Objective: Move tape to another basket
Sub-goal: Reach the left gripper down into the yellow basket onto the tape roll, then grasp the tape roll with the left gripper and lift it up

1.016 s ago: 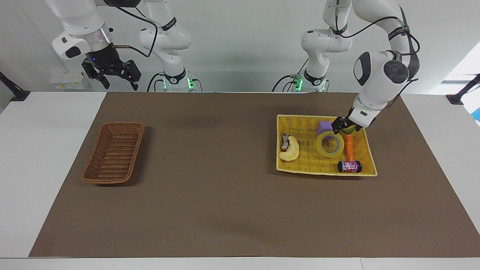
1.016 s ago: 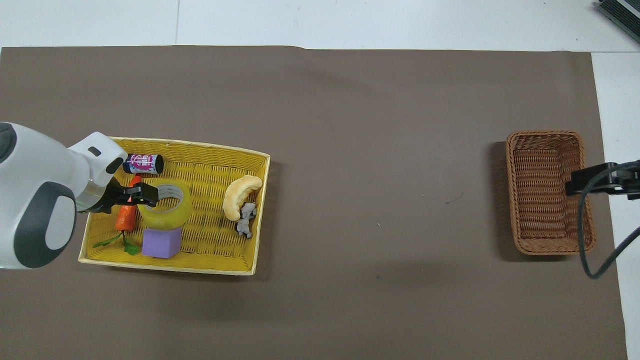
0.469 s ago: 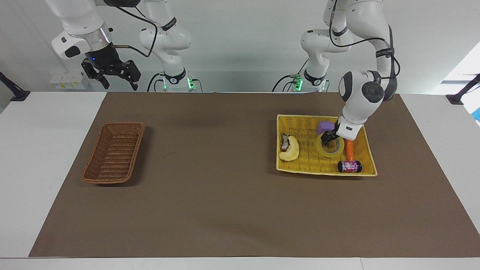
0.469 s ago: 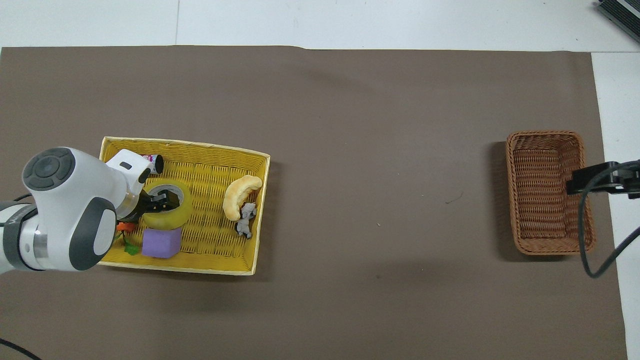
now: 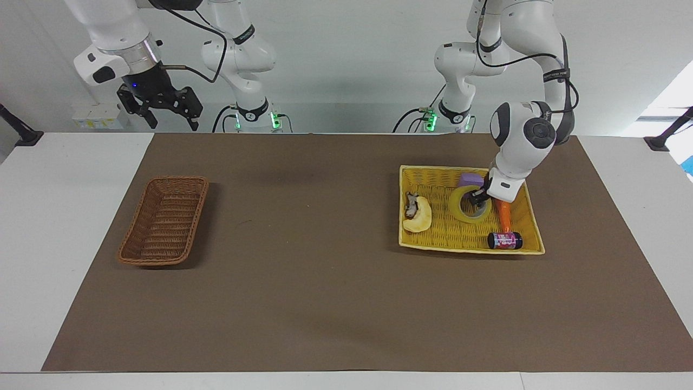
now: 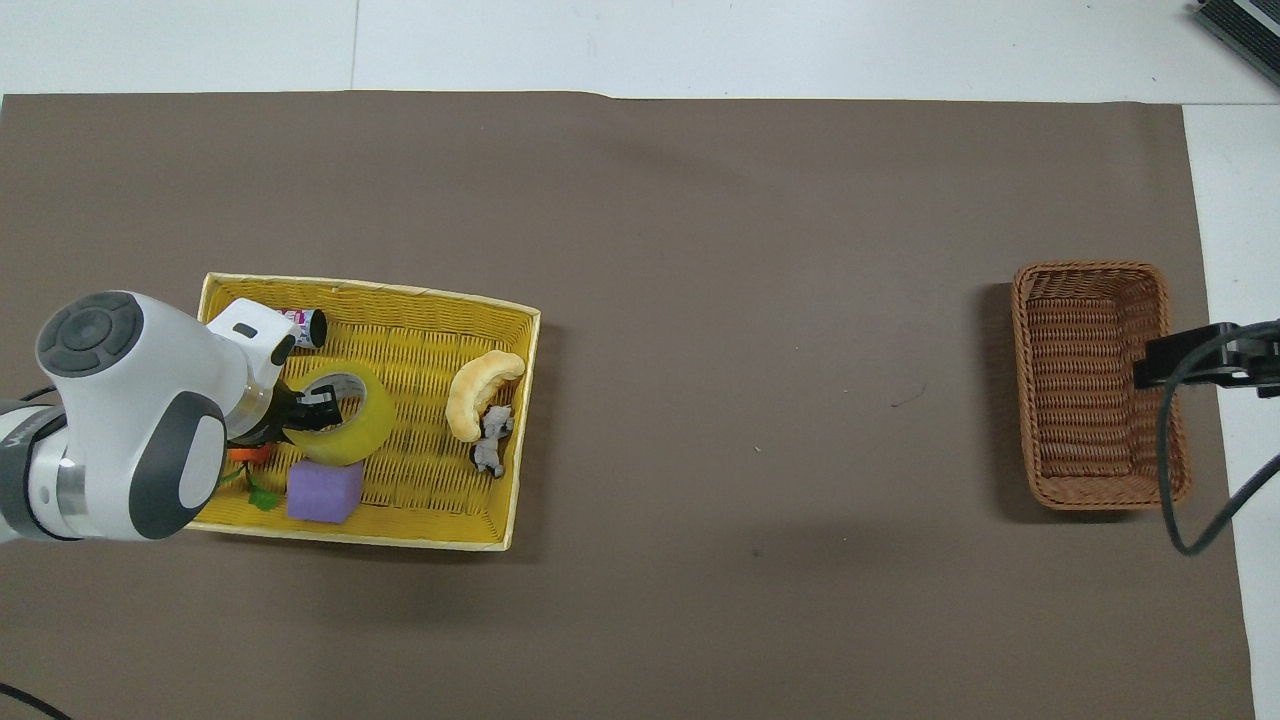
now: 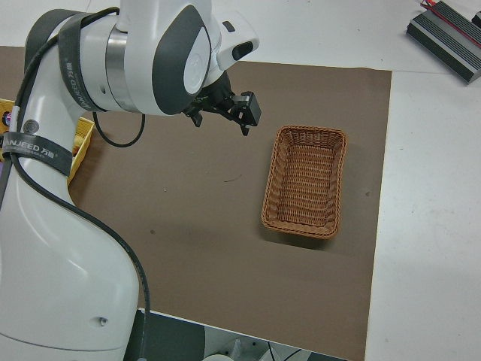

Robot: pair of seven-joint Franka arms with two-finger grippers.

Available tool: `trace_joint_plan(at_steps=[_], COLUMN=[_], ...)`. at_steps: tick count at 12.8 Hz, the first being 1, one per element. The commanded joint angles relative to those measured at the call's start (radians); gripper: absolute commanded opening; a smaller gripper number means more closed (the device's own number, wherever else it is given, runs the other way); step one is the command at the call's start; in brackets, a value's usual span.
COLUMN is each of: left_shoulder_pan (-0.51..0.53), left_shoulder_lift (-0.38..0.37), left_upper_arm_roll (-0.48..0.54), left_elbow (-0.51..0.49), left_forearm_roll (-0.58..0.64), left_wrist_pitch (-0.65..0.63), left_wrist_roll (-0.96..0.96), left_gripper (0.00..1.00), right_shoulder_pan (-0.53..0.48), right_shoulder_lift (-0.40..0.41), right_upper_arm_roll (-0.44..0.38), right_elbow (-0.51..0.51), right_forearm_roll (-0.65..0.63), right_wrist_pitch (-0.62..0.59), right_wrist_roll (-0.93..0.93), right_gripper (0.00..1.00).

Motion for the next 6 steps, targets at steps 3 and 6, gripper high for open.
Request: trace_joint_plan(at_steps=[3, 6], left_shoulder_pan=[0.006, 0.02], left_shoulder_lift=[0.02, 0.02], left_upper_arm_roll=[0.007, 0.007], left_elbow=[0.121, 0.21], left_forearm_roll=[0.011, 0.011], left_wrist_pitch=[-0.124, -0.204], left_wrist_roll=[-0.007, 0.006], left_gripper=[0.0, 0.0], right_shoulder_pan=[-0.009, -0.009], right_shoulder_lift=[-0.017, -0.019], right_upper_arm_roll=[-0.001, -0.002], right_elbow=[-0.019, -0.024], right_forearm_roll=[0.009, 0.022], right_wrist_pitch=[0.018, 0.023], right_wrist_roll=[-0.001, 0.006], right_gripper=[1.0, 1.0])
